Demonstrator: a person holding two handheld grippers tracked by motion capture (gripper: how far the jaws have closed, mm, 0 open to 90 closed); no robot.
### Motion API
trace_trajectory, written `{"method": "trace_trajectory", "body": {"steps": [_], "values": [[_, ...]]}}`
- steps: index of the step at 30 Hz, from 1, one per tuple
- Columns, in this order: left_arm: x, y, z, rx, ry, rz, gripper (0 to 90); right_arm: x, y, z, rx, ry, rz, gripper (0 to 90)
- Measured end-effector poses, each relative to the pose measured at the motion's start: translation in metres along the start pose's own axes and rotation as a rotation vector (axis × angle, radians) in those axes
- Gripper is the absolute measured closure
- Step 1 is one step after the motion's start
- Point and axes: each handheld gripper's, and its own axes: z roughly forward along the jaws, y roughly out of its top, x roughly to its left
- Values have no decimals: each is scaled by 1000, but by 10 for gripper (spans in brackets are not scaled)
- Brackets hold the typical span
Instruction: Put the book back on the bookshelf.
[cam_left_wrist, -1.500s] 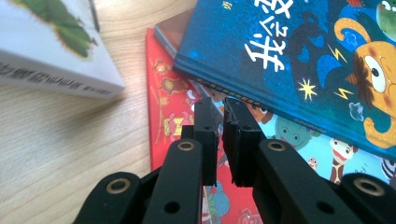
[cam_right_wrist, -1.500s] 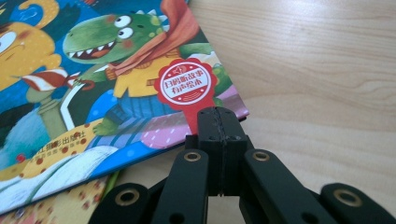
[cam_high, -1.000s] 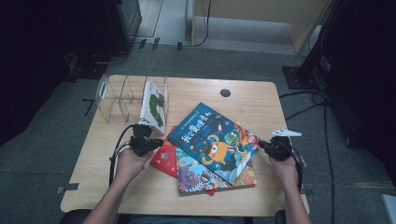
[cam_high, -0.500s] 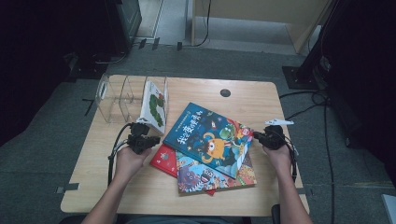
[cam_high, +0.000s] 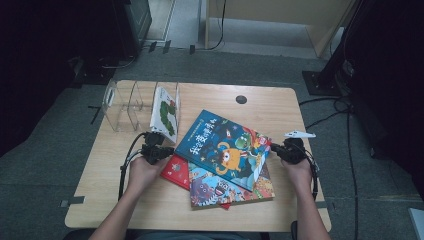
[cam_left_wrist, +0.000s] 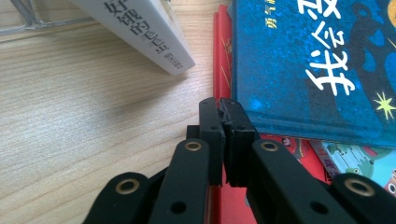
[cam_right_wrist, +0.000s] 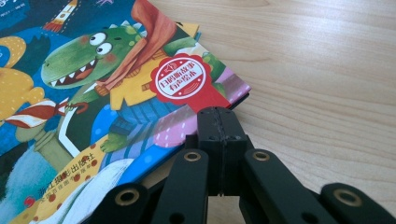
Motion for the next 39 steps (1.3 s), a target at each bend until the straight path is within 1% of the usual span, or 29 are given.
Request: {"method": "trace_trajectory", "body": {"steps": [5, 7, 11, 14, 16, 18, 23, 24, 26, 28, 30, 32, 34, 35, 37, 39], "values": [[-7, -3, 0, 27, -30, 22, 900, -2, -1, 1, 3, 2, 14, 900], [-12, -5, 0, 34, -30, 37, 900, -2, -1, 1, 0, 1, 14, 900], [-17, -10, -1, 50, -63, 35, 900, -4, 0, 1, -5, 4, 23, 900], [-22, -12, -2, 53, -66, 44, 900, -5, 0, 2, -9, 6, 27, 900], [-24, -14, -3, 53, -82, 35, 900, -6, 1, 3, -10, 7, 33, 900], [-27, -16, -3, 53, -92, 35, 900, -6, 2, 4, -7, 8, 34, 900], [-34, -22, -5, 61, -101, 40, 900, -8, 5, 6, -3, 15, 40, 900], [-34, -23, -6, 68, -108, 39, 900, -8, 6, 6, 0, 19, 39, 900], [-34, -26, -7, 79, -132, 22, 900, -8, 7, 6, 5, 26, 42, 900], [-36, -30, -8, 79, -152, 11, 900, -8, 7, 6, 6, 30, 43, 900], [-38, -32, -9, 80, -146, 30, 900, -8, 7, 6, 7, 33, 44, 900], [-39, -31, -8, 63, -133, 38, 899, -8, 7, 6, 5, 35, 43, 900], [-38, -28, -6, 62, -127, 38, 900, -9, 7, 6, 3, 38, 48, 900], [-37, -26, -4, 59, -125, 33, 900, -8, 7, 6, 5, 36, 46, 900], [-36, -23, 0, 60, -113, 35, 899, -8, 7, 6, 4, 30, 38, 900], [-34, -19, 4, 47, -107, 34, 898, -8, 7, 6, 0, 29, 38, 900]]}}
